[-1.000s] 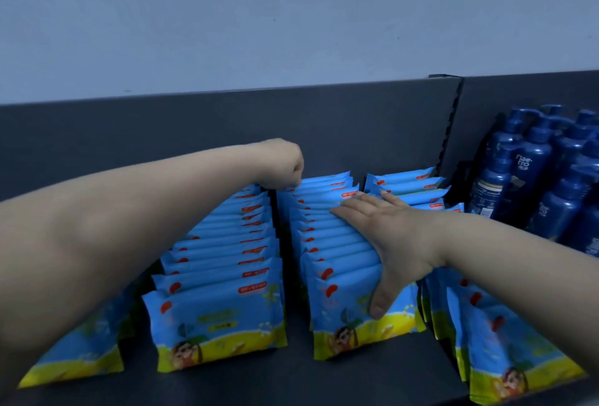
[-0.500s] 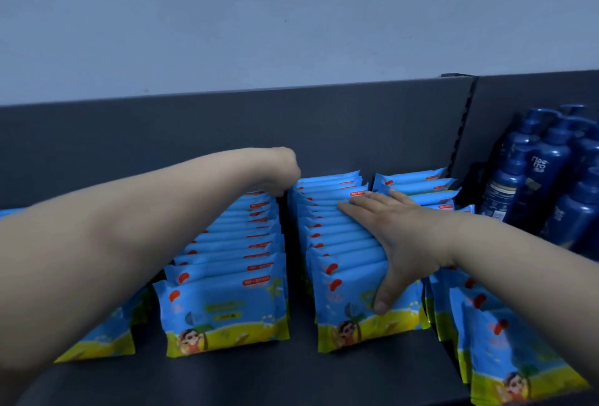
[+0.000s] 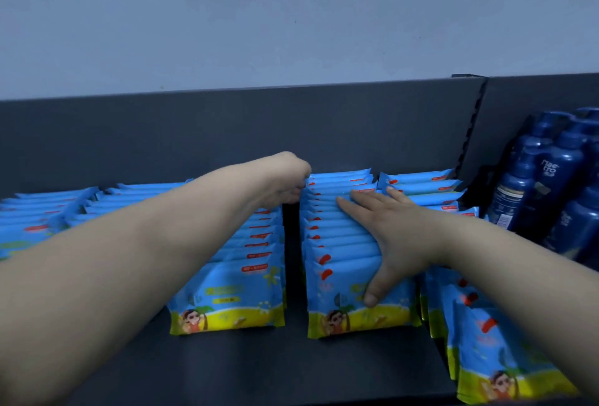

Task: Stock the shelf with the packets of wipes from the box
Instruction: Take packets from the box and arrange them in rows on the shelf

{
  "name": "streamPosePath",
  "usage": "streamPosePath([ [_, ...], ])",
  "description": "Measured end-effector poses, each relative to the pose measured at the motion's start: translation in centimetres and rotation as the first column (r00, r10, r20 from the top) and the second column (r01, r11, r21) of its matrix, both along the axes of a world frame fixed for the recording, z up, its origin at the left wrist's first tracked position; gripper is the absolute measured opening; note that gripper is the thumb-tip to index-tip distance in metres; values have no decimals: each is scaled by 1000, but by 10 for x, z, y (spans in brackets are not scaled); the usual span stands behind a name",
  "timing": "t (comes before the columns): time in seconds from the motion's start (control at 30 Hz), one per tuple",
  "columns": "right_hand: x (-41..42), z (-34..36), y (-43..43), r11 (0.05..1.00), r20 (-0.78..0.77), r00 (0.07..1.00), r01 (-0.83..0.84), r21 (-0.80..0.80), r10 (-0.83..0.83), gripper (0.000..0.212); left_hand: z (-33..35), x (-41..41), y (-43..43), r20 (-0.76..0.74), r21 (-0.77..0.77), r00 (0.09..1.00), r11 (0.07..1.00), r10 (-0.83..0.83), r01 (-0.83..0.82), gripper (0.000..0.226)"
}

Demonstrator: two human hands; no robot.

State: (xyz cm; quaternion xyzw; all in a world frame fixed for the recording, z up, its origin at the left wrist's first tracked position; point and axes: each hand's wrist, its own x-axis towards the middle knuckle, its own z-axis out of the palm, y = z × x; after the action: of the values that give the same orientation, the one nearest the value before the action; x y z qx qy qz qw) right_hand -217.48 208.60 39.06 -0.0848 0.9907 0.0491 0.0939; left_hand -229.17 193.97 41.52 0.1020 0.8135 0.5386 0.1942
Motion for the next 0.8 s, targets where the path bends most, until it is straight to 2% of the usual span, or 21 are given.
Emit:
streamPosePath([
  [0.03,3,-1,0,1000,-13,1000,-1,-7,1,141,-3,4,-2,20,7,1000,1000,-15,14,16],
  [0.1,10,-3,4,1000,-33,999,-8,-21,8,139,-10,16,-8,-53,-15,998,1000,-25,24,12],
  [0.13,13,-4,7,1000,-36,999,-12,-27,11,139,-11,26,-11,-109,-41,993,998,-49,45,24],
  [0.2,20,-5,13,1000,-32,999,-15,-27,14,138,-15,49,-23,-219,-171,958,974,-184,148,76],
  [0.27,21,-4,17,1000,-41,999,-10,-23,9,137,-17,75,-34,-357,-470,836,854,-416,224,100],
  [0.33,19,-4,17,1000,-54,998,-20,-22,19,136,-26,93,-38,-394,-716,696,675,-600,177,113],
  [0.4,14,-4,16,999,-50,998,-24,-29,23,136,-37,98,-35,-425,-805,616,588,-663,79,114],
  [0.53,13,0,29,996,57,998,25,-82,-20,138,-47,107,-30,-487,-845,508,529,-710,-72,104],
  [0.67,13,-2,38,988,31,998,57,-142,-53,139,-58,112,-25,-488,-867,493,462,-720,-184,110],
  [0.73,10,-5,37,987,-24,999,23,-160,-27,139,-60,113,-22,-514,-855,487,468,-706,-223,104],
  [0.8,9,-5,39,978,-4,999,34,-206,-36,143,-61,117,-22,-530,-844,493,482,-690,-233,100],
])
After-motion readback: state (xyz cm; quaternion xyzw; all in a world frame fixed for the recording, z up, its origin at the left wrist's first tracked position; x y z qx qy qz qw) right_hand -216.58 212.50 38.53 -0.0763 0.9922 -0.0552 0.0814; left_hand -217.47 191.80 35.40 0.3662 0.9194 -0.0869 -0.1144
